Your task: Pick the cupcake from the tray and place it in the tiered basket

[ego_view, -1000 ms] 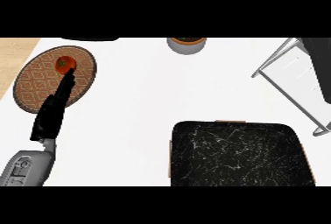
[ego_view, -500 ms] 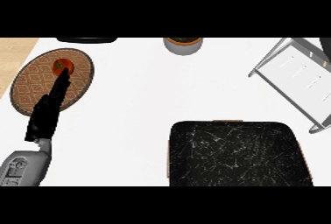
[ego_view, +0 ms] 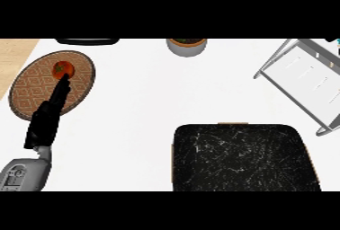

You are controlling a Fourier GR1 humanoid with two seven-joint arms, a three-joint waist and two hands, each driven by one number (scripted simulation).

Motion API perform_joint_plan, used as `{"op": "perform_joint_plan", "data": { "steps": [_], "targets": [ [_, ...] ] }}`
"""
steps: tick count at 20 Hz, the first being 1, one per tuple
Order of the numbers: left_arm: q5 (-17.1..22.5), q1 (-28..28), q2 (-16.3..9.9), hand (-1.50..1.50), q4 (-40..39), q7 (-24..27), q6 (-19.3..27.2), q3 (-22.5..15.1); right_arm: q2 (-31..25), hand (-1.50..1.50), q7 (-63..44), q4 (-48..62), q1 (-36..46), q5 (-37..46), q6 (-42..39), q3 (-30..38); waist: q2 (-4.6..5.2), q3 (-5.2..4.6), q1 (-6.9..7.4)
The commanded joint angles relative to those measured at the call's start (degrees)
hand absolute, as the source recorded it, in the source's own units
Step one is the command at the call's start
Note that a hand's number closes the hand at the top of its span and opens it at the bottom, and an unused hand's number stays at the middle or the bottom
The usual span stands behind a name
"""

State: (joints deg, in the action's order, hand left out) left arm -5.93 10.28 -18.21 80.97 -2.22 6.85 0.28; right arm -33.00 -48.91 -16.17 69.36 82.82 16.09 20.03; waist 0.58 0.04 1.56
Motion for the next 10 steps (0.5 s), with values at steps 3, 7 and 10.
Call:
{"op": "perform_joint_plan", "data": {
  "steps": [3, 7, 10],
  "targets": [
    [-0.48, 0.68, 0.54, 0.00, -1.56, 0.06, 0.47, 0.47, 3.13, 1.50, -1.36, -1.86, -2.90, -9.65, 7.26, 8.78, -0.16, 0.04, -0.95],
    [-0.53, 0.52, 0.55, 0.00, -2.03, 0.86, -0.57, 1.02, 1.40, -1.50, 2.83, -2.31, -7.11, -11.53, 7.37, 8.89, -0.21, -0.01, -0.85],
    [-2.38, -1.14, 1.96, 0.00, 2.31, -1.89, 0.65, -1.32, 1.76, -1.50, 6.20, -5.19, -9.44, -13.78, 14.16, 10.22, -0.29, 0.04, -0.63]
  ]
}}
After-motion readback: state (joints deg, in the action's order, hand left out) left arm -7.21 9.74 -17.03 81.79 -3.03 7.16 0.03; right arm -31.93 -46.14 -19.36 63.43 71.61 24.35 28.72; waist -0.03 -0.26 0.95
